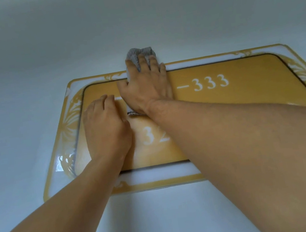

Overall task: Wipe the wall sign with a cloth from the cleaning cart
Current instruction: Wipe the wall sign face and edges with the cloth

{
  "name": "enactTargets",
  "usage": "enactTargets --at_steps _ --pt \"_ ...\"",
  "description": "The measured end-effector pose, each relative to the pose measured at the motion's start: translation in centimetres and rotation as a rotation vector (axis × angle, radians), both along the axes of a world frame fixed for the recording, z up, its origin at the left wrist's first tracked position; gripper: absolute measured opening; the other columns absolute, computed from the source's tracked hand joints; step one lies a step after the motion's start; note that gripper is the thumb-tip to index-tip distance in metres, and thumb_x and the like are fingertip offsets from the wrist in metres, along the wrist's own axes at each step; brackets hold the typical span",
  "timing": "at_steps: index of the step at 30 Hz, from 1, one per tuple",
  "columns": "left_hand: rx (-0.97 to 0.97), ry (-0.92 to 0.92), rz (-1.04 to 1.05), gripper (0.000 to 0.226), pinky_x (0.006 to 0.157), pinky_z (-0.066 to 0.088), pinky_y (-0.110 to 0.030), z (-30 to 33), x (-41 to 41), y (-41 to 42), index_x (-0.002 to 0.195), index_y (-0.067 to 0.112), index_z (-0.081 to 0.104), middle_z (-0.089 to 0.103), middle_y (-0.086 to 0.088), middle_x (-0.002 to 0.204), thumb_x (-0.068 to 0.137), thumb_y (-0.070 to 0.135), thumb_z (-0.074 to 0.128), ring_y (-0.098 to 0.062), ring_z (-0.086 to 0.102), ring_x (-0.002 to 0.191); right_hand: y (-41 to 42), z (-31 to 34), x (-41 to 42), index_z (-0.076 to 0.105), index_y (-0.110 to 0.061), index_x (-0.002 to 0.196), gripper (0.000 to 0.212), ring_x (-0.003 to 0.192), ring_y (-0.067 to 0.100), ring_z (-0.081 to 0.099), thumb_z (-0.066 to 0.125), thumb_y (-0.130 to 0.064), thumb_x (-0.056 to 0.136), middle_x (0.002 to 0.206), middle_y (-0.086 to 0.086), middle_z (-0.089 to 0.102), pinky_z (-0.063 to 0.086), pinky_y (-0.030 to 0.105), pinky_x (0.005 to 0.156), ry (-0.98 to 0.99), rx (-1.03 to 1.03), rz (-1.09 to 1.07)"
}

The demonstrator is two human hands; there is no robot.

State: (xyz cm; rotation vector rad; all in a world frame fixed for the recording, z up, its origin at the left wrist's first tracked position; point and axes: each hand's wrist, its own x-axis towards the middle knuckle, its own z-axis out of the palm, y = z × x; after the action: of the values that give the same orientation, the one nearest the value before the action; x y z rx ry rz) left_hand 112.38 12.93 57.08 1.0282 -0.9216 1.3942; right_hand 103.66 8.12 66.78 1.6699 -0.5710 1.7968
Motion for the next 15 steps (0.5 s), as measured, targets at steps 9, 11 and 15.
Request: enactTargets --at_steps 9,11,15 --pt "0.002 -0.019 0.024 0.033 0.102 0.039 -0.048 -0.2 -0.2 -0.1 0.119 0.002 0.061 0.059 -0.022 0.129 0.091 0.013 0.048 -0.041 0.05 0.121 0.1 -3.7 -0.2 0.027 -0.028 0.154 0.072 0.151 0.03 0.005 0.027 -0.05 0.086 0.165 0.007 0.017 0.005 0.05 0.121 0.024 0.002 0.027" --pt "0.015 -0.005 0.032 0.034 0.105 0.038 -0.048 -0.2 -0.2 0.0 0.121 0.003 0.061 0.058 -0.021 0.133 0.091 0.013 0.049 -0.039 0.048 0.125 0.2 -4.6 -0.2 0.026 -0.028 0.154 0.071 0.151 0.029 0.006 0.027 -0.052 0.087 0.165 0.006 0.017 0.005 0.049 0.121 0.033 -0.001 0.018" --pt "0.042 0.027 0.063 0.036 0.109 0.035 -0.044 -0.4 -0.2 0.0 0.127 0.005 0.058 0.054 -0.017 0.14 0.094 0.016 0.049 -0.034 0.045 0.131 0.2 -6.8 -0.5 0.025 -0.028 0.155 0.069 0.152 0.029 0.005 0.03 -0.051 0.09 0.165 0.007 0.016 0.005 0.051 0.121 0.061 -0.007 0.017"
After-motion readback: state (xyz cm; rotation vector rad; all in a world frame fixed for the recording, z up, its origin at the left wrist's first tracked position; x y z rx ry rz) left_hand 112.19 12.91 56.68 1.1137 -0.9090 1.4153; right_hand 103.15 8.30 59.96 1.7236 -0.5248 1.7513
